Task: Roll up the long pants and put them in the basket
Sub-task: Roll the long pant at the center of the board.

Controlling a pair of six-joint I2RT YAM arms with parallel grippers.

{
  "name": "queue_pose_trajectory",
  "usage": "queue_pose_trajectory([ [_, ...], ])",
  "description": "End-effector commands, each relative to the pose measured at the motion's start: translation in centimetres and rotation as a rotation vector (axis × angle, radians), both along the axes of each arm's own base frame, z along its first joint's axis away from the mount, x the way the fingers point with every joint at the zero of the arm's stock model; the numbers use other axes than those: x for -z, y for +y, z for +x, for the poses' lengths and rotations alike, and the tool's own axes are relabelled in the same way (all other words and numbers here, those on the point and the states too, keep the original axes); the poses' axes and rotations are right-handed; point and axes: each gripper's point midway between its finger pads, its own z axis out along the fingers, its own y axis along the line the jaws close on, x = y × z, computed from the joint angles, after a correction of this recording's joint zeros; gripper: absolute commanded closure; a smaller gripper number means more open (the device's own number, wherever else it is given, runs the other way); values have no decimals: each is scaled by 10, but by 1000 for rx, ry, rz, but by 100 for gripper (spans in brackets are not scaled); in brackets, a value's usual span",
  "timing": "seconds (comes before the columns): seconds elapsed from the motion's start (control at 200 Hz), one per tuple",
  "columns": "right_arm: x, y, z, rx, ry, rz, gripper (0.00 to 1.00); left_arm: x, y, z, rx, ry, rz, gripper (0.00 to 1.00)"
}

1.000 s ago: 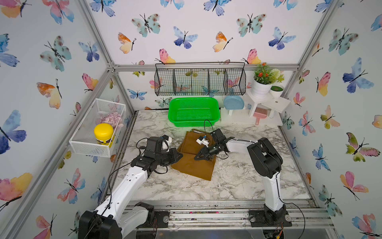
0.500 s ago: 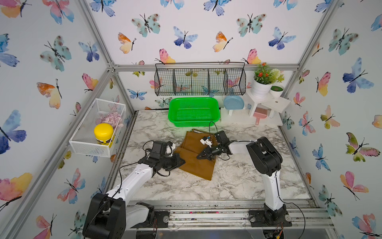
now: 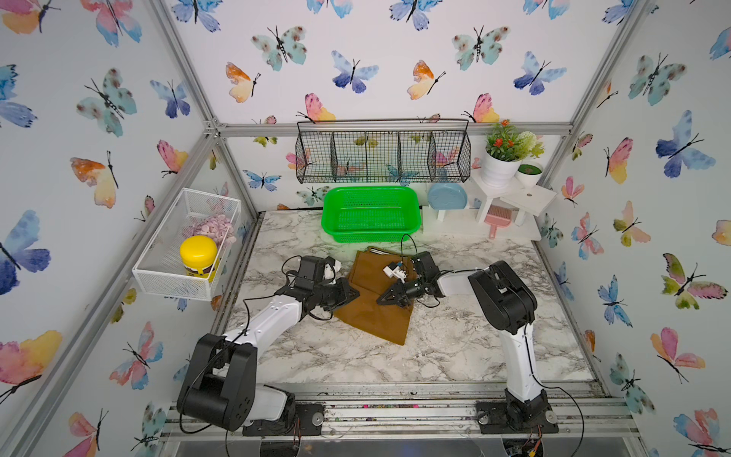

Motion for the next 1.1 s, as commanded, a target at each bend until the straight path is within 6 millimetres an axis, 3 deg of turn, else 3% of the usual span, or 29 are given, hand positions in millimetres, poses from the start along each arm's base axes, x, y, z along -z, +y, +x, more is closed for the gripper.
queue_pose_trajectory([
  [0.0,27,-9,7,44,8,-74,85,27,3,3,-9,29,52,100],
  [0.19,20,-11,10,36,-34,-105,85,67,12,0,-28,88,103,100],
  [0.44,14,-25,7,44,-115,-202,83,86,47,9,-145,107,166,100],
  [0.646,-30,-42,8,84,-263,-272,76,102,48,3,-136,151,146,100],
  [0.786,-63,-47,13,130,-334,-282,71,102,42,2,-116,160,106,100],
  [0.946,-108,-30,7,127,-342,-126,72,99,39,2,-111,160,89,100],
  [1.091,-93,-7,-10,51,-336,-158,74,95,36,3,-105,160,68,100],
])
